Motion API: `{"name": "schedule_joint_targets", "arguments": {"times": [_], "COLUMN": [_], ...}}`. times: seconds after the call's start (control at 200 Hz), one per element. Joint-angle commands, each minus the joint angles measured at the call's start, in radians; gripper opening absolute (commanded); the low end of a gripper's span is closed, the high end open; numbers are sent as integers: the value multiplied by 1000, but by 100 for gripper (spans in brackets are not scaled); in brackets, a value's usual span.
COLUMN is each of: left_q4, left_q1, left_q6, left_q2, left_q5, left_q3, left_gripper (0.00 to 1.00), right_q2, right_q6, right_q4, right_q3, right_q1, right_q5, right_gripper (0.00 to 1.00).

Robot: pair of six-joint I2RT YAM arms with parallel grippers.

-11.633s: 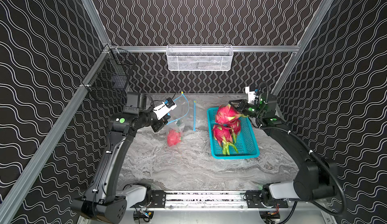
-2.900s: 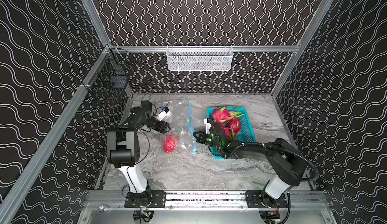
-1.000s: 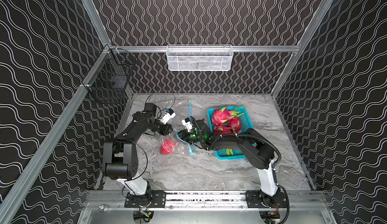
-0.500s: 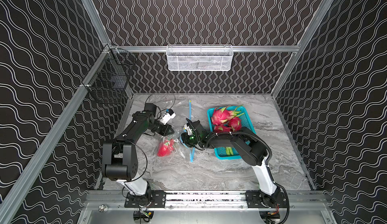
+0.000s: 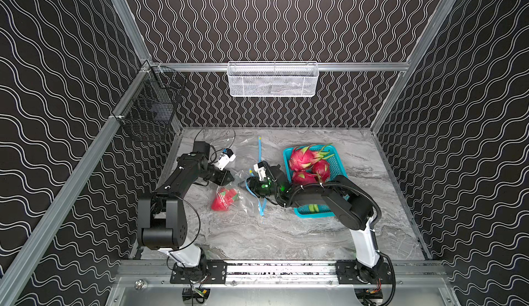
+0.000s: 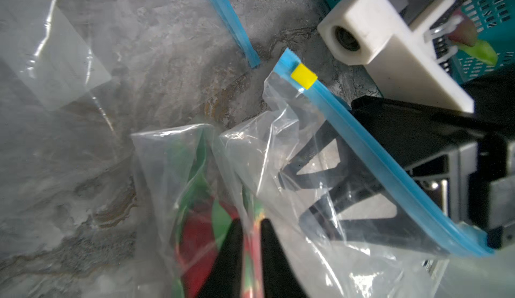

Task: Open the zip-top bag and take out the dragon fruit
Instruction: Pick up the dragon fruit from the zipper food storage bag.

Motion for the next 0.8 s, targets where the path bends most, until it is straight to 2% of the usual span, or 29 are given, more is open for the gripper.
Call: {"name": "schedule_joint_targets", "arguments": {"times": [0.0,0.04,0.085,0.185,0.295,0.43,0.555,0.62,0.675,0.796], "left_q4": [-28,-41,-69,-122,-78,-38,16,43,63,84], "left_q1": [44,71,99,150,164,165,163,160,149,100], "left_q6": [-12,-4,11,61,62,28,19,13,11,4], "left_q2": [-32,-39,-37,-4,28,81,105,108,111,122], "left_q5": [4,8,20,20,13,64,75,81,77,49], "left_q3": [6,6,7,-8,-67,-102,-134,-149,-163,-168], "left_gripper": [59,71,75,74,70,54,17,6,0,0], "right_q2": [35,50,65,97,127,155,173,189,200,230], "right_q6": [51,61,70,90,108,136,163,192,201,213], "right_q4": [-3,-13,-24,-26,12,72,120,164,175,157], "right_q3": [27,38,49,77,106,122,135,142,158,212], "right_q1": [1,1,1,1,4,8,10,12,15,20], "right_q5": [-12,-14,-17,-32,-59,-94,-130,-150,-163,-190], "right_gripper": [47,46,46,45,45,46,48,48,49,52]}}
